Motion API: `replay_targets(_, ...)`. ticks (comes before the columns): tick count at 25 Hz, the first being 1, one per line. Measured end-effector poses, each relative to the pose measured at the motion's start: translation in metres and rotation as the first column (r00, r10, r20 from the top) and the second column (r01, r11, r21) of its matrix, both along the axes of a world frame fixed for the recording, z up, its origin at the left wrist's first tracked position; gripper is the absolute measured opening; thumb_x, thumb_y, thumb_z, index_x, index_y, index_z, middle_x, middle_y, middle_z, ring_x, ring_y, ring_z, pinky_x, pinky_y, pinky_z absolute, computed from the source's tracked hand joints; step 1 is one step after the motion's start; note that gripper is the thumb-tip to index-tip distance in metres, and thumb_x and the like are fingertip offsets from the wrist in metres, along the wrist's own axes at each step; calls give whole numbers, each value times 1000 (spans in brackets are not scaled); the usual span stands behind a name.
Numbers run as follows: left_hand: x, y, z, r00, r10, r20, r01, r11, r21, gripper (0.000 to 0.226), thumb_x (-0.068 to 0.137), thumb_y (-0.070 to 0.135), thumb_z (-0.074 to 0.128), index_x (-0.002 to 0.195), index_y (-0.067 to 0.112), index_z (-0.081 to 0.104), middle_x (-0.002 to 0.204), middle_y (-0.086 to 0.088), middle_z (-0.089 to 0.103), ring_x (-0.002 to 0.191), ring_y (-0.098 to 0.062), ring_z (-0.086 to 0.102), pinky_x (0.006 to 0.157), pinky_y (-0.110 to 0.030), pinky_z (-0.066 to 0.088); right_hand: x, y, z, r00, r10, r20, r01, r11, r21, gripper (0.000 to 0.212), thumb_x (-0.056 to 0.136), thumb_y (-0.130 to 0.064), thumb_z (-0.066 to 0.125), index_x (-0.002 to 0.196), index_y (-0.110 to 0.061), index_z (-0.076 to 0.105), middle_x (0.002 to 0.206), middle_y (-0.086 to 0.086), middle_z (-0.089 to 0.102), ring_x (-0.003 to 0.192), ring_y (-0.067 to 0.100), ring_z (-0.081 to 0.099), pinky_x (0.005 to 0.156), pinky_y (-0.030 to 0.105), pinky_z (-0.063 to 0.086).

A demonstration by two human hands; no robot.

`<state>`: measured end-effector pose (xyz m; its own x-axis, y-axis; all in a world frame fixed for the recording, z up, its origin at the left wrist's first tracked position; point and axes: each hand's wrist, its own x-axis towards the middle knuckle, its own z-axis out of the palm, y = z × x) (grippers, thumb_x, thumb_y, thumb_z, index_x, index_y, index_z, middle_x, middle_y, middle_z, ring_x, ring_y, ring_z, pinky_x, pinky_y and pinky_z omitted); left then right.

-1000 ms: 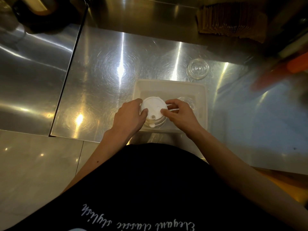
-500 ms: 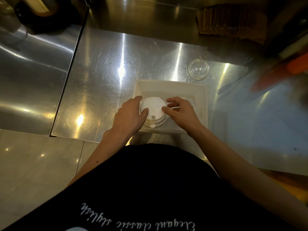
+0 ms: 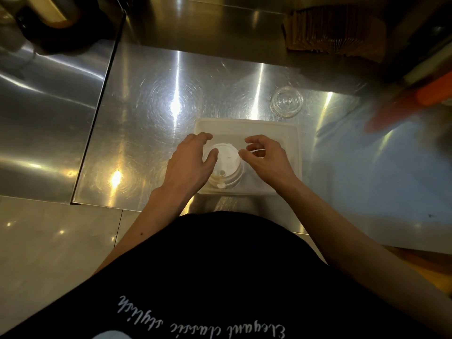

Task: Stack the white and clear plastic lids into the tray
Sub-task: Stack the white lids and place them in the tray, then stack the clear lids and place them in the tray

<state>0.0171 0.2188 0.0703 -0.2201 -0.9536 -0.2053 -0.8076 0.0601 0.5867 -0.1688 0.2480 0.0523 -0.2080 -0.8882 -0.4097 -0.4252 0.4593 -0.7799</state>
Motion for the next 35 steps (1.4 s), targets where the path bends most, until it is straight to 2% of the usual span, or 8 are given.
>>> replay_targets(7,-17,-21,6,996,-67,-62,61,994,-88,38,96,35,51,131,19,52,130,-3,58,114,-19,58,95,-33,44,-13,-8,14,998,-57,5,57,994,-88,37,89,-30,66,124,-18,61,110,-1,67,91,8,63,73,12,45)
replay_targets(11,-35,-37,8,986,-155,-59,147,982,-117,41,98,39,45,135,21,48,135,-4,56,119,-19,56,98,-33,43,-30,-16,20,993,-113,-22,109,983,-145,35,91,-30,64,125,-20,60,107,-5,65,85,-4,59,69,7,42)
replay_targets(15,-59,-52,7,970,-236,-50,226,961,-157,45,99,43,41,139,22,42,140,-5,52,124,-21,53,102,-39,46,-51,-28,23,986,-149,-71,132,970,-203,35,92,-30,63,126,-20,59,109,-5,64,85,-4,59,63,3,45)
replay_targets(17,-73,-63,7,960,-280,-25,271,945,-182,45,100,41,41,140,21,42,140,-6,51,126,-22,51,102,-39,45,-63,-35,20,979,-168,-114,138,963,-231,36,92,-30,62,126,-19,59,112,-4,64,87,-1,60,69,6,45)
replay_targets(20,-92,-82,3,931,-357,70,364,910,-199,47,100,39,41,142,19,39,144,-10,47,129,-27,48,104,-43,44,-81,-48,14,965,-158,-211,100,961,-259,38,92,-31,61,127,-18,58,123,5,61,98,8,59,84,19,47)
replay_targets(26,-129,-120,-14,873,-442,206,477,863,-168,49,100,37,40,143,15,38,147,-13,43,129,-33,47,100,-49,47,-123,-73,-5,943,-96,-319,38,982,-185,41,92,-31,61,130,-18,54,127,11,58,111,20,60,88,24,44)
replay_targets(31,-154,-146,-29,850,-463,251,497,863,-93,49,99,36,42,143,14,38,146,-15,43,130,-35,45,100,-49,45,-145,-100,-24,932,-72,-354,46,996,-80,45,89,-34,63,131,-19,52,130,11,57,112,26,60,98,42,52)
replay_targets(35,-173,-157,-42,851,-469,236,483,876,1,51,98,35,45,144,14,36,147,-16,42,131,-36,43,100,-50,43,-156,-117,-41,935,-58,-351,55,998,-19,48,88,-34,64,132,-18,51,130,12,57,112,28,61,96,43,53)
